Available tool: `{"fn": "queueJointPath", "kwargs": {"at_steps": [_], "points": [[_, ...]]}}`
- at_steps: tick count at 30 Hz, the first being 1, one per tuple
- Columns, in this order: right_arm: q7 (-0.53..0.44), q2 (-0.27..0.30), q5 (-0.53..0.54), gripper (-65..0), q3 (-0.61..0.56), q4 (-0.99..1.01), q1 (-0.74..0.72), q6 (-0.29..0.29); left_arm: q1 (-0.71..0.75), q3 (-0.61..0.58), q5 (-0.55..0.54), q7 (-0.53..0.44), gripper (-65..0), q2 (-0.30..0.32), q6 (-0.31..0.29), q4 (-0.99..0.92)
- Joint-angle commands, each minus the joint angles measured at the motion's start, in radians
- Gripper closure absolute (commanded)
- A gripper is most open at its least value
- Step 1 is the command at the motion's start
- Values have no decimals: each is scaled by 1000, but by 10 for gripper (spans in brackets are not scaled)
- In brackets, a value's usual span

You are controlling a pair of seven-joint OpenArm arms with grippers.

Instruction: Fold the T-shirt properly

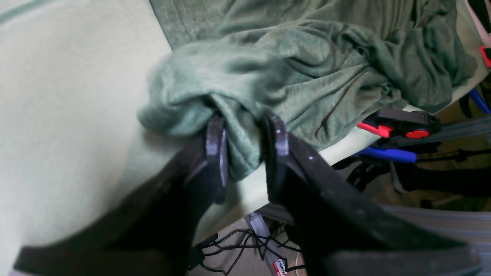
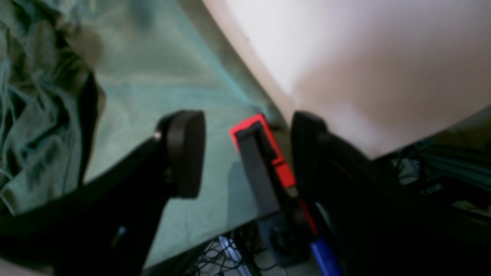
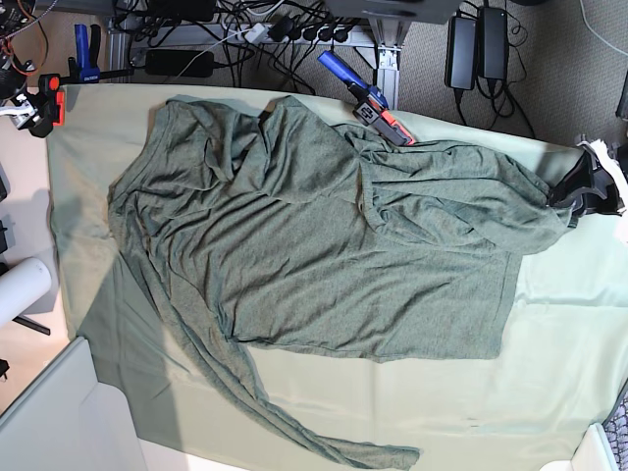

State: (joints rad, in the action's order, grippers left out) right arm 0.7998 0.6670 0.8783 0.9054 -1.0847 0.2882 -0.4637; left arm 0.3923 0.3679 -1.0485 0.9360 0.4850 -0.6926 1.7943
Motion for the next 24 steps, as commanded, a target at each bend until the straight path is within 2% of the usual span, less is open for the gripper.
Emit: {"fn": "queueJointPath", "kwargs": {"at_steps": [1,7,10,13,19,24], "points": [[-17,33,16,-352,12,-25,0,-13,-7,8,-24,-28,-185,16,-6,15],[16,3,36,-351,11,-160,0,-21,-8,8,-24,-35,-185,16,-6,15],[49,-45,53,-351,-1,-273,1,-35,-8,8,-24,-42,-185,16,-6,15],[61,-89,53,-352,-63,-338,1,-35,-8,8,-25,-42,-185,16,-6,15],[61,-182,19,-352,-228,-346,5,-35,-7,8,-24,-42,-185,17,-6,15],[71,-259,19,-351,-260,-347,13,-35,-7,8,-24,-42,-185,16,-6,15]]}}
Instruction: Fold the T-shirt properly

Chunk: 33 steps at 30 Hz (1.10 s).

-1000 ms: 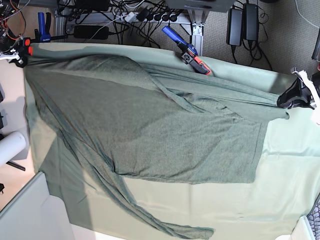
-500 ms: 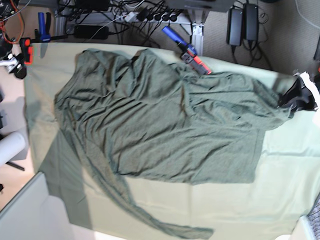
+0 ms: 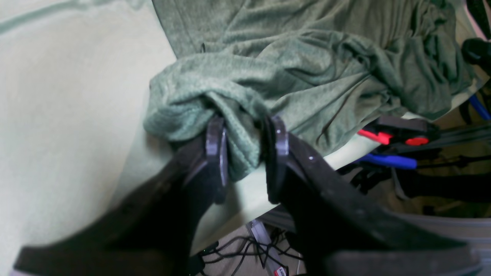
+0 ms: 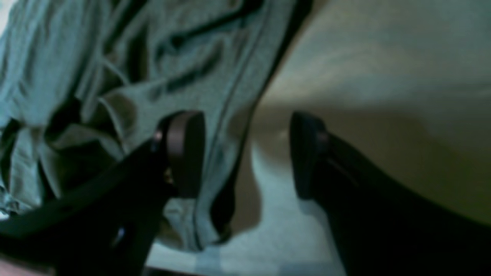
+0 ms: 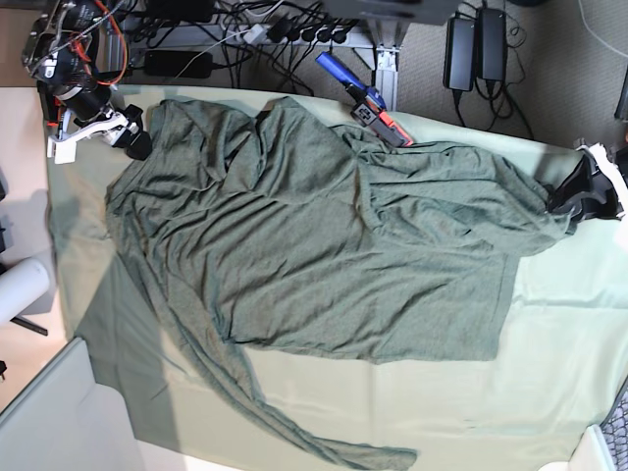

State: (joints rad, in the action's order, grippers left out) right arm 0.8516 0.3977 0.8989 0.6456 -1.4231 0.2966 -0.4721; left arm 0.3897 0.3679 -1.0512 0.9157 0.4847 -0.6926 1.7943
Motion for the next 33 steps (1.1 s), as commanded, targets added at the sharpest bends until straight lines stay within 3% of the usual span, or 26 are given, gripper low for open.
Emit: {"fn": "queueJointPath", "kwargs": {"at_steps": [1,12,17,20,24,33], "points": [[20,1,-1,-351,-2,-10,11,-27,-4,8,-21,-21,-185,17,-6,15],[19,-5,3,-351,-11,-176,214,-26,-5,8,-31,-22,-185,17,-6,15],[4,-5,2,-345,-11,-190,210,-26,-5,8,-34,-21,-185,17,-6,15],[-18,-5,2,-244,-11,-190,207,-26,-5,8,-37,-21,-185,17,-6,15],[-48,-6,-17,0,-11,-190,207,-26,-5,8,-41,-22,-185,16,-6,15],[-79,27,-142,0,35,-189,142,-26,-4,8,-76,9,-185,17,-6,15]]}}
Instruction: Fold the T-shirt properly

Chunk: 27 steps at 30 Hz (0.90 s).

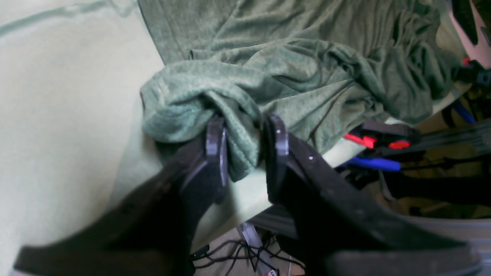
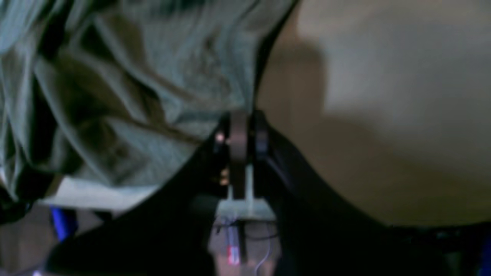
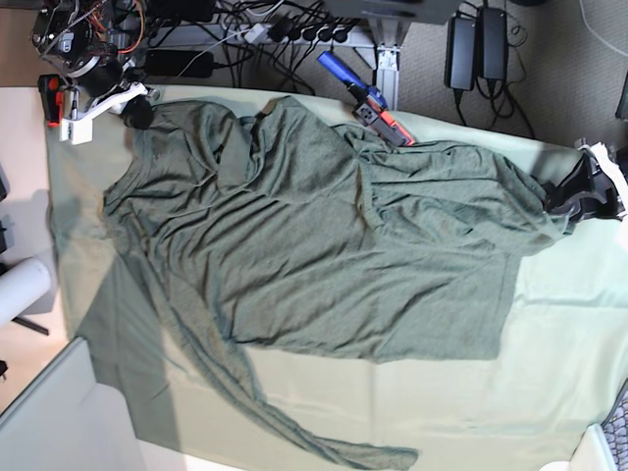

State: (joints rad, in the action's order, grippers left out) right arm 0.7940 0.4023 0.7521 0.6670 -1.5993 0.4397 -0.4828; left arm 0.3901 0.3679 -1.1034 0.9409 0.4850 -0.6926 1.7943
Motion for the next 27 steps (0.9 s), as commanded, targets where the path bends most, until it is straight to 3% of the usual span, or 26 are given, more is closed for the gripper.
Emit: {"fn": "queueJointPath", "kwargs": {"at_steps": [1,13,27], "points": [[-25,35,-7,0,22,-13,-8,-14,-5,8,-28,-16,-185,16,-6,15],[-62,195,-187,0,47,-12,-16,-10,-5,8,-38,-16,-185,16,-6,15],[-149,201,-311,0,47,65,-16,-7,-5,8,-38,-13,-185,16,-6,15]]}}
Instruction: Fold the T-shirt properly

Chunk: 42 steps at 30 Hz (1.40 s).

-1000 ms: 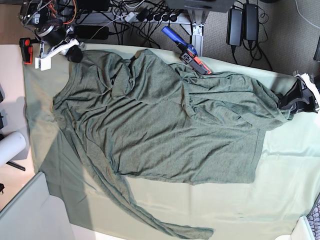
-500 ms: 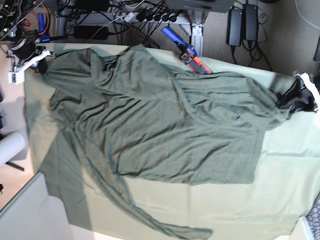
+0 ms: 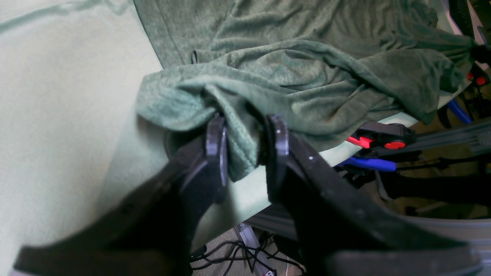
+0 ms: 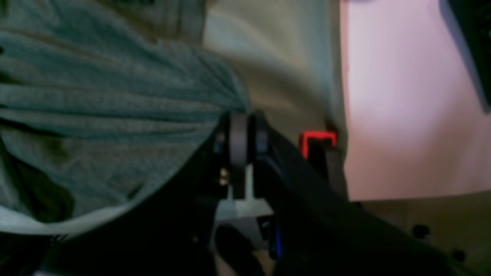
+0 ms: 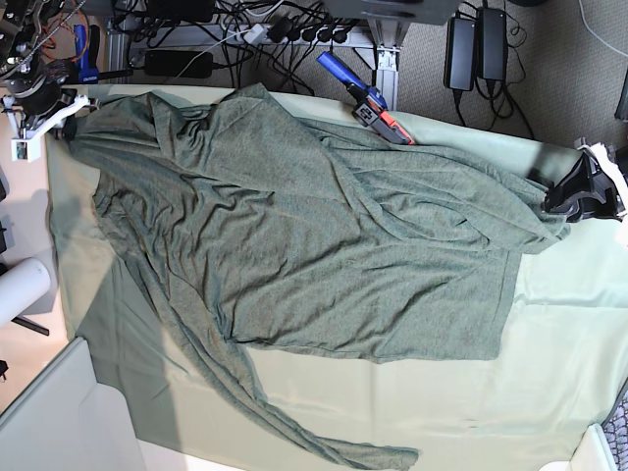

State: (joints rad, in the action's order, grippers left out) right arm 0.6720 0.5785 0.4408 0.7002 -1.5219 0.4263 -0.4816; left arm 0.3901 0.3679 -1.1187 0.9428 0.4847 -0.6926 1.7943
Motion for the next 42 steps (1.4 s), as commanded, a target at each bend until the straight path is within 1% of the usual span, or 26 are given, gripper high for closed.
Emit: {"fn": "queueJointPath", "kwargs": {"at_steps": [1,8,12,13,15,16,17,18,23,25,28,32,35,37,39,42], "points": [[-33,25,0,0,14,-2,-2,-8,-5,8,-23,-14,-185,17,-6,15],[-95,25,-24,0,14,31,-2,-2,-5,8,-23,-14,-185,17,-6,15],[-95,24,18,0,14,31,-2,-2,-5,8,-23,-15,-185,17,-6,15],[-96,24,28,-13,14,31,-2,-2,-5,8,-23,-15,-185,17,-6,15],[-95,24,44,-188,14,31,-2,-2,-5,8,-22,-15,-185,17,-6,15],[-95,24,49,-262,14,31,-2,-2,-5,8,-22,-15,-185,17,-6,15],[-95,24,50,-318,14,31,-2,-2,-5,8,-22,-15,-185,17,-6,15],[-95,23,49,-351,14,31,-2,-2,-5,8,-22,-15,-185,17,-6,15],[-92,23,50,-356,16,30,-2,-1,-5,8,-22,-15,-185,17,-6,15],[-78,23,74,-356,26,21,-2,-2,-5,8,-22,-15,-185,17,-6,15],[-19,23,152,-356,46,-26,-2,-2,-5,8,-21,-14,-185,17,-6,15],[64,22,211,-356,48,-154,-2,-6,-5,8,-22,-15,-185,17,-6,15],[116,23,298,-356,45,-228,2,-29,-5,8,-21,-15,-185,17,-6,15],[141,22,340,-356,33,-251,4,-56,-5,8,-21,-16,-185,17,-6,15],[144,23,342,-356,6,-261,10,-58,-5,8,-18,-15,-185,17,-6,15],[148,23,341,-356,-64,-293,44,-82,-5,8,-17,-15,-185,17,-6,15]]}}
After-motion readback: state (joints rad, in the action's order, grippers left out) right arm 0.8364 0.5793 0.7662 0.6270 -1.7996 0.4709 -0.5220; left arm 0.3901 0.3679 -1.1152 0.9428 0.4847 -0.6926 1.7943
